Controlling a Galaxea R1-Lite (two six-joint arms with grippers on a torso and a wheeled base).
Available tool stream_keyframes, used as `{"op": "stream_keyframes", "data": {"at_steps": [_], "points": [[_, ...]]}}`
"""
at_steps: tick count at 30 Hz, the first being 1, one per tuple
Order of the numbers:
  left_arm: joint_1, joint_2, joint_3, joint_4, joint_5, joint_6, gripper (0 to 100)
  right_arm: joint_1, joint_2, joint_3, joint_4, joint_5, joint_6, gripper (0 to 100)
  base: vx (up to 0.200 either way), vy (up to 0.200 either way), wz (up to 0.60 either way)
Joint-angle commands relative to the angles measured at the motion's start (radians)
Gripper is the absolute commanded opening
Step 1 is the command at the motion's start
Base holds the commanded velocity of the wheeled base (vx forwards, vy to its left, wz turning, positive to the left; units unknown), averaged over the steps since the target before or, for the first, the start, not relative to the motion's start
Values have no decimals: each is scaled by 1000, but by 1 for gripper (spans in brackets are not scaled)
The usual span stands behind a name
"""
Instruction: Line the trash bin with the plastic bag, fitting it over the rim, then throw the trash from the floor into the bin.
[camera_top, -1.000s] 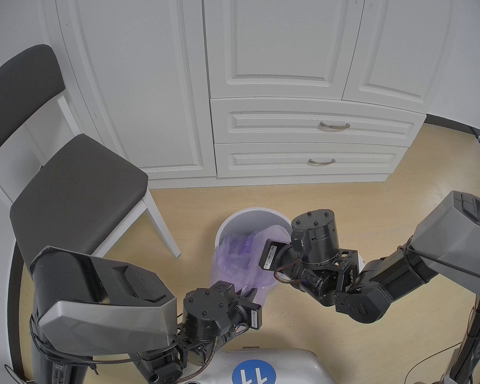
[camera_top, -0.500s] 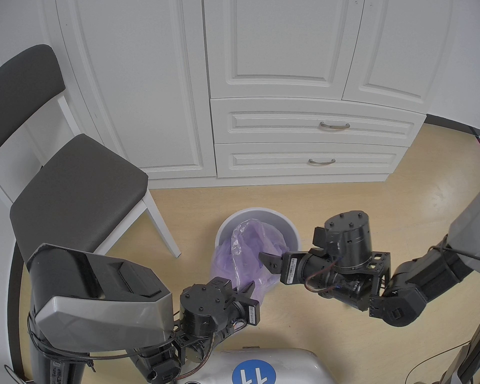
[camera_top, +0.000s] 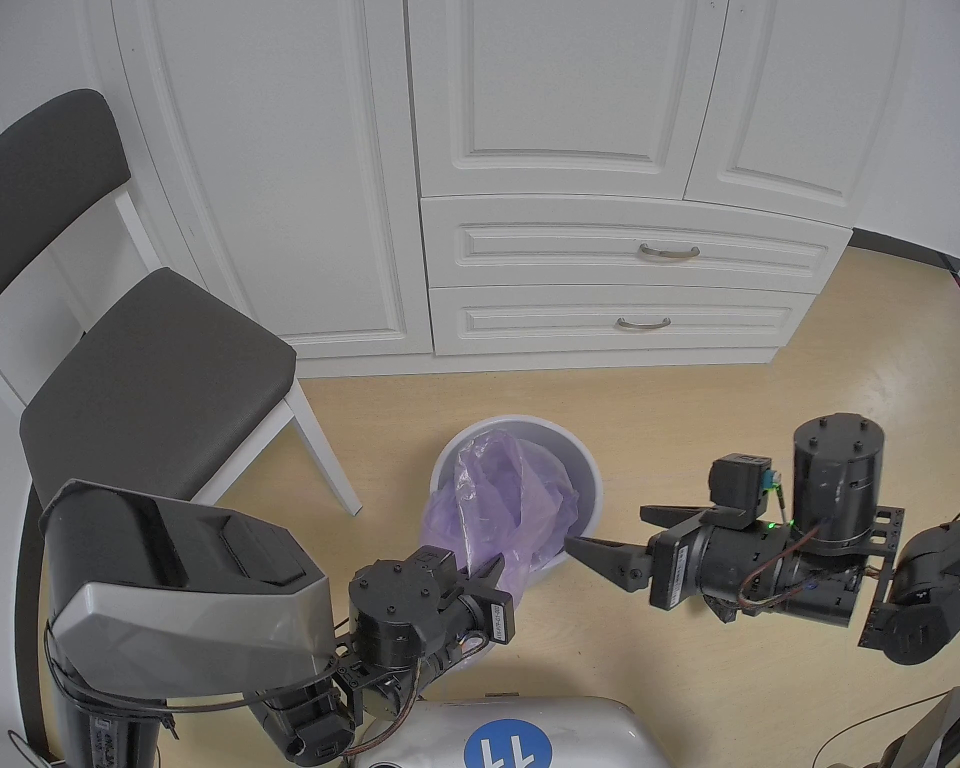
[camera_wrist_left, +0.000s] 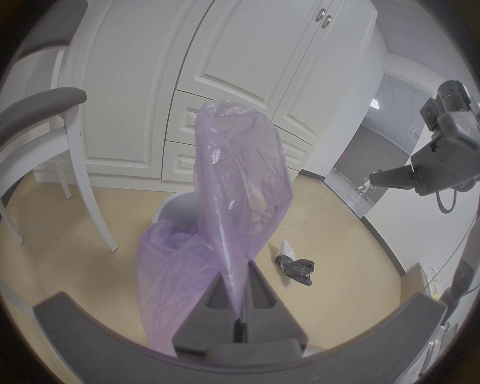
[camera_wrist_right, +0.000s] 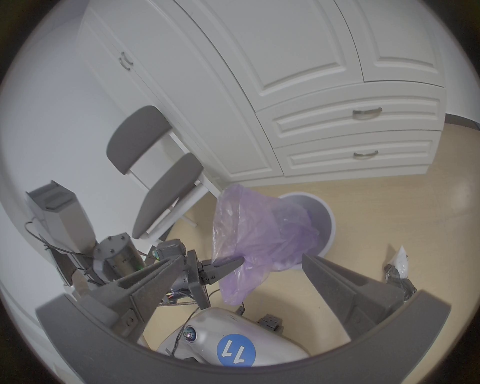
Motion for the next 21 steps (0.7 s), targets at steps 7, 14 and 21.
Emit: {"op": "stream_keyframes", "data": {"at_steps": [7, 14, 21], "points": [[-13, -161, 60, 1, -3, 22, 0, -31, -92, -1, -12, 20, 4, 100, 0, 0, 0], [-14, -178, 44, 34, -8, 16, 0, -59, -48, -73, 2, -55, 14, 100, 0, 0, 0], [-10, -163, -25, 96, -11, -47, 0, -69, 21, -118, 2, -104, 41, 100, 0, 0, 0]]}}
